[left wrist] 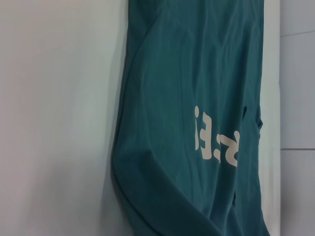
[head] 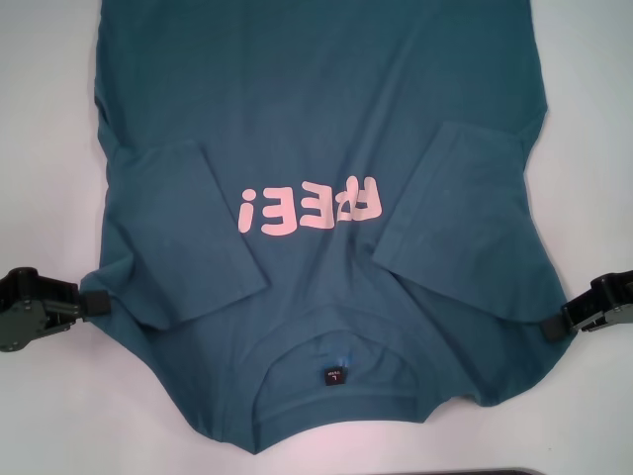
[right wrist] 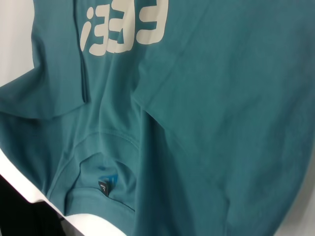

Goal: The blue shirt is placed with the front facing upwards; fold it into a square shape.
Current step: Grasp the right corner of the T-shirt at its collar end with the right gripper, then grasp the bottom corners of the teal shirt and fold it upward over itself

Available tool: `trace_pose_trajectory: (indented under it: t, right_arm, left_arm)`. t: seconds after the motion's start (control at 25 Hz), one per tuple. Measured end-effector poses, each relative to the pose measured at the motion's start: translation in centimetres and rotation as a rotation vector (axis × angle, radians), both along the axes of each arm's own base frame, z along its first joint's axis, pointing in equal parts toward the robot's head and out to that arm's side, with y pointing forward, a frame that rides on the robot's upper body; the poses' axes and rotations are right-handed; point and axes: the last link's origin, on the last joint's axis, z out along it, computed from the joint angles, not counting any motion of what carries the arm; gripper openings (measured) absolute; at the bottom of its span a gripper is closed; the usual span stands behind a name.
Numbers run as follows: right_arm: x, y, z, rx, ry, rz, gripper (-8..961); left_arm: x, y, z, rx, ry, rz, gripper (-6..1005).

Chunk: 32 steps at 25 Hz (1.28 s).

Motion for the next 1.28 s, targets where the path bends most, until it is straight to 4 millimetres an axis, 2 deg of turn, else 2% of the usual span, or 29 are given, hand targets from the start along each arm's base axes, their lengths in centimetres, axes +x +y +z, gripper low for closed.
trace_pose_trajectory:
  t: [0.28, 0.48, 0.76, 1.28]
  right_arm:
    - [0.2, -0.1, 0.2, -0.009, -0.012, -0.001, 154]
    - [0.6, -0.4, 1.7, -0.045, -0.048, -0.003, 16]
    - [0.9, -0.7, 3.7, -0.081, -0.140, -0.009, 17]
    - [1.7, -2.8, 3.4, -0.214, -0.201, -0.050, 19]
  left_arm:
    - [0.0, -0.1, -0.1, -0.009, 0.002, -0.003, 27]
    - [-0.2, -0.3, 0.4, -0.034, 0.022, -0.007, 27]
    - [-0.5, -1.2, 1.0, -0.143, 0.064, -0.025, 28]
    - [-1.2, -3.7, 0.4, -0.340, 0.133, -0.019, 28]
